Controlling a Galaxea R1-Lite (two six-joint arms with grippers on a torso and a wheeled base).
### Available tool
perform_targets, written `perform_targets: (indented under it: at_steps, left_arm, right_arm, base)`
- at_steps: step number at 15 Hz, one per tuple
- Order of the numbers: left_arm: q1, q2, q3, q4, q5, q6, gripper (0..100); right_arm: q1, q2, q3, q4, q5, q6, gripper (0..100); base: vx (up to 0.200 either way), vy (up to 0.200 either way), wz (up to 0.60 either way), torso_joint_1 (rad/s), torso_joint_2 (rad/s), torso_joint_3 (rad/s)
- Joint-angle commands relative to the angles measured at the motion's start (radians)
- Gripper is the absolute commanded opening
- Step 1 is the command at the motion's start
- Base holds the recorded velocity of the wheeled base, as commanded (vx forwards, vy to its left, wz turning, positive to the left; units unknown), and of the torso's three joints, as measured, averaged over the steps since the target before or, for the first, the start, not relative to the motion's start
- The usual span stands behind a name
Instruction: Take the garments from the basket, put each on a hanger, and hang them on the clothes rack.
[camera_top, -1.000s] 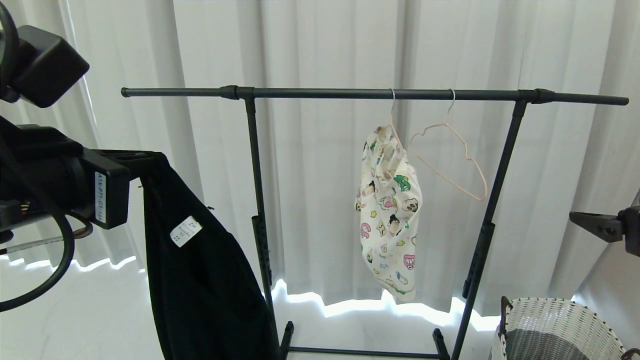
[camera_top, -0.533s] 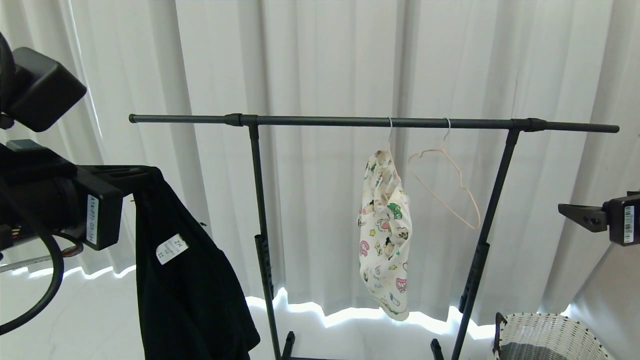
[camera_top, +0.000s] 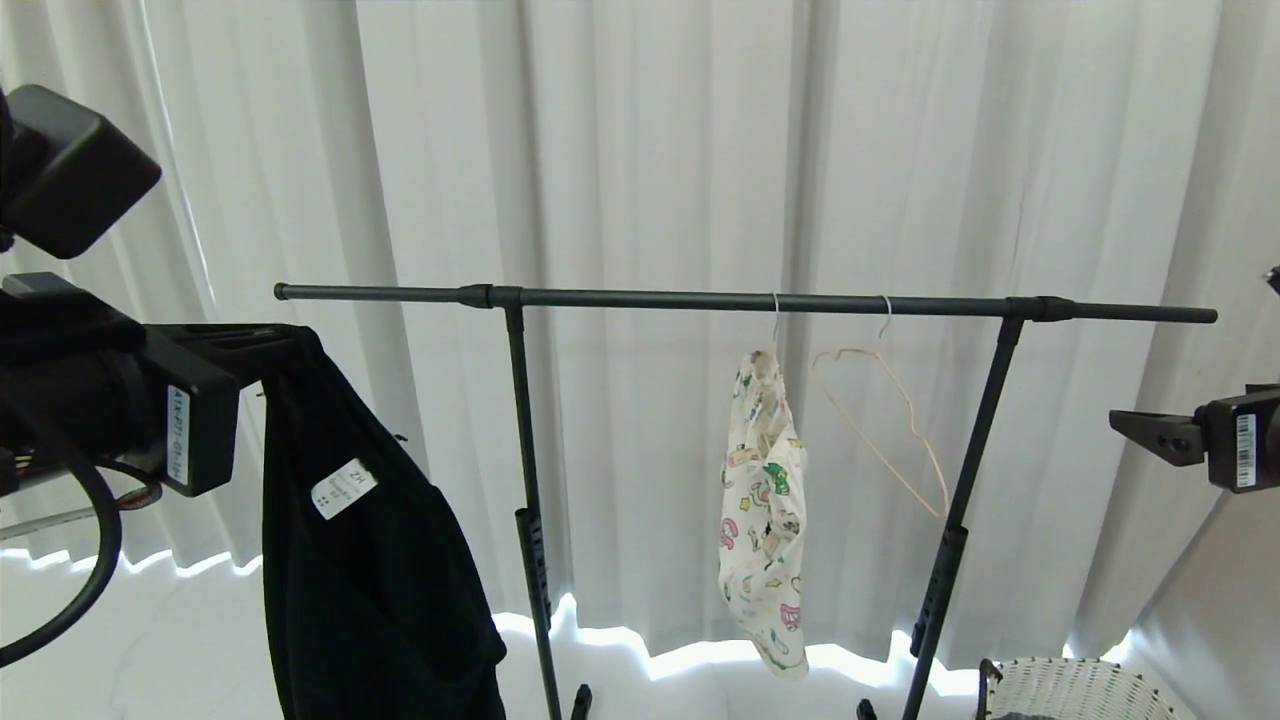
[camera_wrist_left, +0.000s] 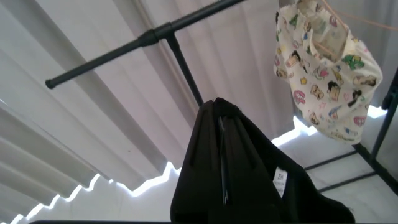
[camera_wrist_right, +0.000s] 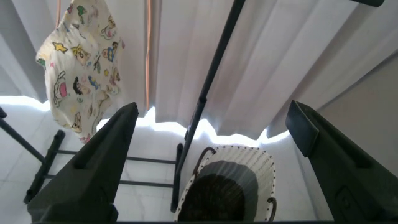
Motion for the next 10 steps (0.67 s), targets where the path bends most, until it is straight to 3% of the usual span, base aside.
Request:
perform_targets:
  at_steps: [1, 4, 10]
  left_arm:
    - [0.000, 0.003, 0.009, -0.017, 0.001, 0.001, 0]
    - [0.000, 0.000, 0.028, -0.034, 0.002, 0.012, 0]
    - [0.000, 0.000, 0.029, -0.034, 0.002, 0.015, 0]
  right_arm:
    - [0.001, 0.002, 0.005, -0.003, 0.002, -0.001, 100]
    - [0.001, 0.002, 0.004, -0.006, 0.040, -0.001, 100]
    - [0.001, 0.004, 0.005, -0.004, 0.045, -0.009, 100]
  base:
    - [0.000, 0.000, 0.00, 0.124, -0.26, -0.154]
    - [0.000, 0.000, 0.00, 0.039, -0.08, -0.041]
    - [0.200, 0.000, 0.00, 0.009, -0.01, -0.002]
